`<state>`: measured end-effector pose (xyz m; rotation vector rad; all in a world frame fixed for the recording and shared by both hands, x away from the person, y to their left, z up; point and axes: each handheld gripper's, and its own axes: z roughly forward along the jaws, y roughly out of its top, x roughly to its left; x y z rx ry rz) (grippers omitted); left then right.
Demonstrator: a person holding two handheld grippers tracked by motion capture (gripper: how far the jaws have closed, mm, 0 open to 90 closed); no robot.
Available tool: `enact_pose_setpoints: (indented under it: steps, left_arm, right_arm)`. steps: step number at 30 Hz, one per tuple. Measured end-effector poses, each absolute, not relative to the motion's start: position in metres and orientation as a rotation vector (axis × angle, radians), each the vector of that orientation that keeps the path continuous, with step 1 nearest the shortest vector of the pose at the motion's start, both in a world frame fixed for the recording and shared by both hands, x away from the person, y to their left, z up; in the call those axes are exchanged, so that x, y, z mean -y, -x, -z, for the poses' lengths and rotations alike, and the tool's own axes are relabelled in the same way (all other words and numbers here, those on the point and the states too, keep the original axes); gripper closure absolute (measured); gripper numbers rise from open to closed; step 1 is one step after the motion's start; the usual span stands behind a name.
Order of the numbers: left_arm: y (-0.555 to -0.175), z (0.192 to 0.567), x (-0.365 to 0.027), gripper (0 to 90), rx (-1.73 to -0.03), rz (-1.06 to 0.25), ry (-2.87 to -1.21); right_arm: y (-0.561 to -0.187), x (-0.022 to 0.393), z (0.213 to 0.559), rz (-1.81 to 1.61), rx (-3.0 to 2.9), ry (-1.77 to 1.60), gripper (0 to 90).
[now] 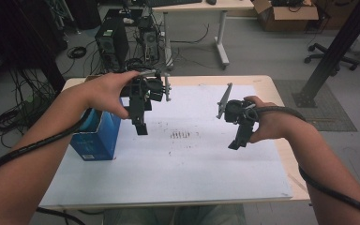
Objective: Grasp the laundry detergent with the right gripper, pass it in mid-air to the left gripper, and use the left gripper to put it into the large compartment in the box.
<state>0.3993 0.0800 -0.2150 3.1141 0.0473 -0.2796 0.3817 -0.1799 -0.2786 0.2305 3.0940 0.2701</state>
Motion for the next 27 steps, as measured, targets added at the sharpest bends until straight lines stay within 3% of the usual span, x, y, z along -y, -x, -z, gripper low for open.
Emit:
enact_pose_setpoints:
  steps: [27]
  left_arm:
    - [-0.409,0.216,-0.069,0.2,-0.066,0.274,-3.092]
  right_arm:
    - [-0.388,0.186,0.279,-0.269,-3.098,-0.242,0.3]
